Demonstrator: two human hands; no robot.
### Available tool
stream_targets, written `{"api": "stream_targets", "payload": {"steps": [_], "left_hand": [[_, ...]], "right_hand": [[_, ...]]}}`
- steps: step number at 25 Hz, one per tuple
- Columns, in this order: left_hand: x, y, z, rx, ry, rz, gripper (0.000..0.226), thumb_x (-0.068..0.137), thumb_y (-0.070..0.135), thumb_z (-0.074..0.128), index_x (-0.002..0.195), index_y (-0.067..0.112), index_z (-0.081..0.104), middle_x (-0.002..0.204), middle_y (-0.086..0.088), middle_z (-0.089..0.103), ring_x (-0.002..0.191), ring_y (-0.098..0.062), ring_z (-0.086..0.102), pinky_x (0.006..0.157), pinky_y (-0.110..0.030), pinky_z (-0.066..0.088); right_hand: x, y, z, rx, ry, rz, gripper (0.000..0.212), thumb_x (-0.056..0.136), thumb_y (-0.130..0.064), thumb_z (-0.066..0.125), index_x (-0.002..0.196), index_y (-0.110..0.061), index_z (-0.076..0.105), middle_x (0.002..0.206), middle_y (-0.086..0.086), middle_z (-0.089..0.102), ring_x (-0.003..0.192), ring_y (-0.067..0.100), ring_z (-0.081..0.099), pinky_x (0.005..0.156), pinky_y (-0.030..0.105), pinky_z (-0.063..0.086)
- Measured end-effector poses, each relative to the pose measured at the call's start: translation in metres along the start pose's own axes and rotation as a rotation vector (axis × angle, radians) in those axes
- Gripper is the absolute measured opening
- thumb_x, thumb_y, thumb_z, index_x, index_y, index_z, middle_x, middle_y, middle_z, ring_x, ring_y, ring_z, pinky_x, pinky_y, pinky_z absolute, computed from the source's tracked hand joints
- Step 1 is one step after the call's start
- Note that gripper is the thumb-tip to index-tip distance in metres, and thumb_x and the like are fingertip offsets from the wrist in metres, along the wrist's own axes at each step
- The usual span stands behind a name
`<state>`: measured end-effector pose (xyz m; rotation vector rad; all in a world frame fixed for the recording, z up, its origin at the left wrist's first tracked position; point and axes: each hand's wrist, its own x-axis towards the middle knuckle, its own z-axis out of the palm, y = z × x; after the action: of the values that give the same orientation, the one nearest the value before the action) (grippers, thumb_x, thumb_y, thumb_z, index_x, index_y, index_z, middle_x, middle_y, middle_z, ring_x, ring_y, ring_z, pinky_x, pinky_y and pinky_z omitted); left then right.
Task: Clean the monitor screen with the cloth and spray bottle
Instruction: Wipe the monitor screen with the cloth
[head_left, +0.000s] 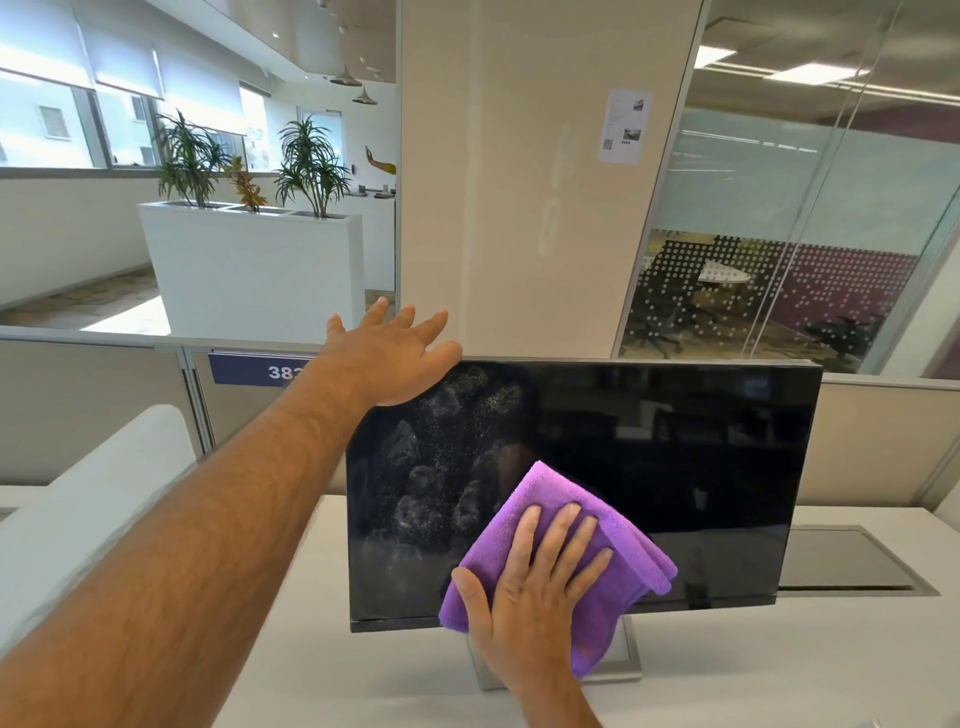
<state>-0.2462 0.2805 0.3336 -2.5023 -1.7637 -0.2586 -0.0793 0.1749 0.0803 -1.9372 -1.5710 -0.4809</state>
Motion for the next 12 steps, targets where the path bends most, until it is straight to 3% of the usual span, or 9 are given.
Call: {"api": "stream_targets", "payload": {"steps": [7, 12], "left_hand": [[0.002, -0.001, 0.002, -0.026, 0.015, -0.005, 0.065, 0.094, 0.07, 0.008, 0.154, 0.047, 0.002, 0.168, 0.003, 0.001, 0.154, -0.025, -0.006, 0.118, -0.066, -0.002], [0.008, -0.001, 0.004, -0.048, -0.002, -0.042, 0.065, 0.093, 0.069, 0.01, 0.154, 0.047, 0.002, 0.168, 0.004, 0.001, 0.153, -0.025, -0.007, 0.118, -0.065, -0.004]], "right_hand": [[0.08, -0.025, -0.047, 0.026, 0.164, -0.026, 0.101, 0.089, -0.079, 0.026, 0.159, -0.01, 0.005, 0.166, 0.023, -0.005, 0.151, 0.048, -0.005, 0.117, 0.072, 0.002], [0.124, -0.045, -0.071, 0.004, 0.22, -0.059, 0.103, 0.087, -0.083, 0.021, 0.16, -0.011, 0.004, 0.166, 0.024, -0.004, 0.152, 0.046, -0.007, 0.116, 0.072, 0.002]]}}
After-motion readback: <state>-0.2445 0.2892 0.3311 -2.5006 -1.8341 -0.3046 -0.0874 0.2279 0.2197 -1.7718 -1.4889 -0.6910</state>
